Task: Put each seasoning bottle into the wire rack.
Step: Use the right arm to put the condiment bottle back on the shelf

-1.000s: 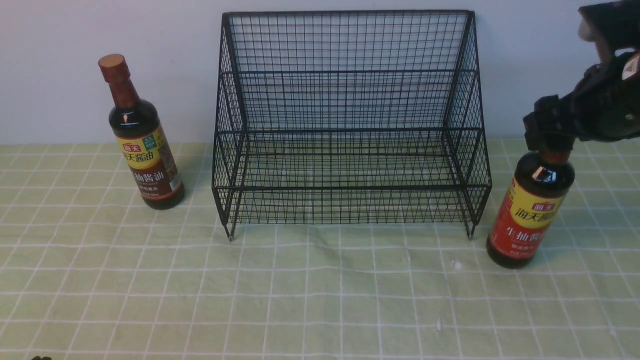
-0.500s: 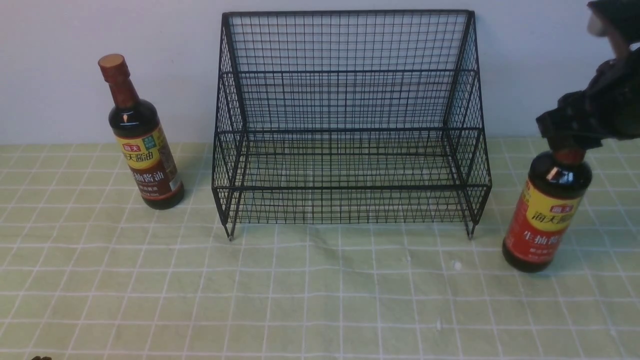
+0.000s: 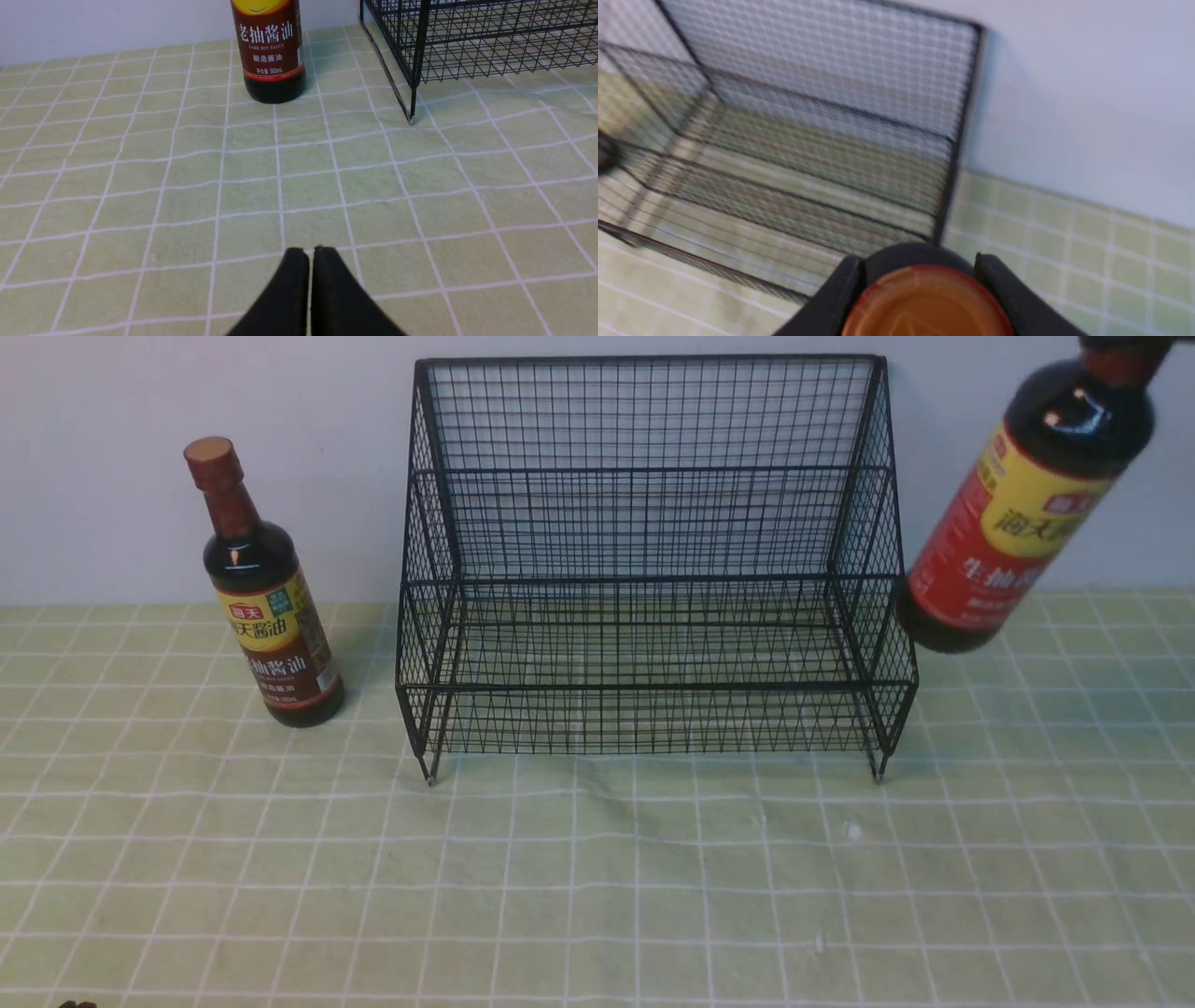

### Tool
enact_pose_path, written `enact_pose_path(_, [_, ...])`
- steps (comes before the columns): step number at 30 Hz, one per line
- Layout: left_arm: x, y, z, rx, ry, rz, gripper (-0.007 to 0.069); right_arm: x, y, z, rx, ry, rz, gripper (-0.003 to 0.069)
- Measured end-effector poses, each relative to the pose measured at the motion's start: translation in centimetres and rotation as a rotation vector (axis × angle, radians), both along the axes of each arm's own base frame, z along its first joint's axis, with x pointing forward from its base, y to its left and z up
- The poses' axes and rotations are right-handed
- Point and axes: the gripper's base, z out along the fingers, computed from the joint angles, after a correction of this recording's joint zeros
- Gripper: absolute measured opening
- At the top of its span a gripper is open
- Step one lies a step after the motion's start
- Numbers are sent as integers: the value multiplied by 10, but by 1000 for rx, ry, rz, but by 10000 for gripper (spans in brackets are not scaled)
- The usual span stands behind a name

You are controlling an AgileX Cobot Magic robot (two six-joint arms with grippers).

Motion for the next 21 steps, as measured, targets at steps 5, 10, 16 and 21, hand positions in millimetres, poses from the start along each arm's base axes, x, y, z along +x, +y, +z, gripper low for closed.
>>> enact_pose_path(5, [0, 0, 0, 0, 0, 0, -6, 22, 13, -5, 66, -10, 75, 274])
enact_pose_path(10, [0, 0, 0, 0, 0, 0, -6, 64, 21, -39, 69, 52, 73, 274])
enact_pose_path(16, [0, 0, 0, 0, 0, 0, -6, 84, 23, -54, 68, 34, 53, 274])
enact_pose_path(21, [0, 0, 0, 0, 0, 0, -6, 88, 25, -50, 100, -17, 56, 274])
